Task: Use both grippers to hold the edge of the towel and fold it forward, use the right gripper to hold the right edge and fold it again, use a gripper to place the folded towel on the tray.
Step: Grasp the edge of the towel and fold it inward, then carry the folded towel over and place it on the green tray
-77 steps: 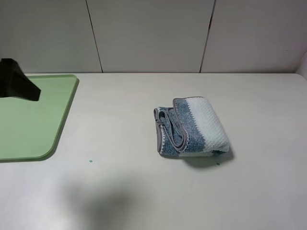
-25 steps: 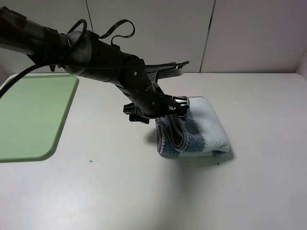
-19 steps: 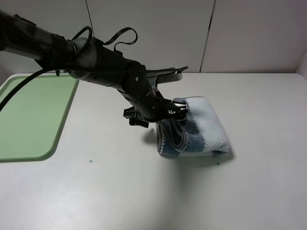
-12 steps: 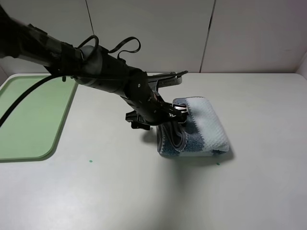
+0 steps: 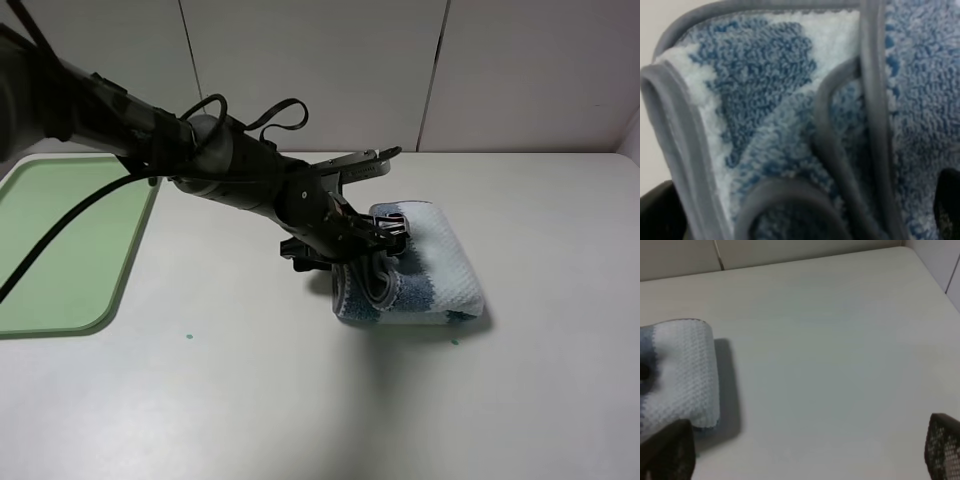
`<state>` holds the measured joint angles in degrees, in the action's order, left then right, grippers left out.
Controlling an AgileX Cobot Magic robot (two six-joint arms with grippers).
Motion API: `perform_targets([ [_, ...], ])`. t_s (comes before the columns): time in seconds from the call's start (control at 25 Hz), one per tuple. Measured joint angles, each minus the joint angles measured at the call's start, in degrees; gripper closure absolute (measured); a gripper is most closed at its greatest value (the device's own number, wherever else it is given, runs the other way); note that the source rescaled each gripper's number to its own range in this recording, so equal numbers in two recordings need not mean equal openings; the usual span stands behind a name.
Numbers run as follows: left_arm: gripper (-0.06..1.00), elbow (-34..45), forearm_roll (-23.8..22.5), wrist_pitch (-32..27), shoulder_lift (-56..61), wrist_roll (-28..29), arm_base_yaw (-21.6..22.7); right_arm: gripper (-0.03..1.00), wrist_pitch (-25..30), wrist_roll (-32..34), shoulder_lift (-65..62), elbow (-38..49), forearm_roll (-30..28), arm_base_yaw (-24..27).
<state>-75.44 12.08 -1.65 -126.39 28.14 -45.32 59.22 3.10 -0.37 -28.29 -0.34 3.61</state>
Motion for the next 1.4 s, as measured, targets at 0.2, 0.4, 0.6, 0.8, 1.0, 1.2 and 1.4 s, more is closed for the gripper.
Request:
perform_targets([
  [0.2,0.12,0.0,0.3,0.1,-0.3,0.0,-0.4,-0.03,0.0,0.0,0.0,0.0,0.3,0.0],
  [0.4,0.42,0.0,1.0,-0.2,-0.7,0.2,-0.5,-0.03,0.0,0.0,0.0,0.0,0.3,0.0],
  [0.6,0.7,0.0,1.1,-0.2,-0.7,0.3,-0.5,-0.03,0.0,0.0,0.0,0.0,0.3,0.0],
  [0.8,0.76,0.0,1.2,-0.7,-0.7,0.3,-0.5,-0.03,0.0,0.0,0.0,0.0,0.3,0.0],
  [1.0,0.76,0.0,1.3,-1.1,-0.7,0.3,-0.5,-0.03,0.0,0.0,0.0,0.0,0.3,0.0],
  [1.2,0.76,0.0,1.3,-1.8,-0.6,0.3,-0.5,-0.03,0.0,0.0,0.0,0.0,0.3,0.0],
  [1.4,0.76,0.0,0.8,-5.2,1.0,0.3,-0.5,-0.03,0.0,0.0,0.0,0.0,0.3,0.0],
])
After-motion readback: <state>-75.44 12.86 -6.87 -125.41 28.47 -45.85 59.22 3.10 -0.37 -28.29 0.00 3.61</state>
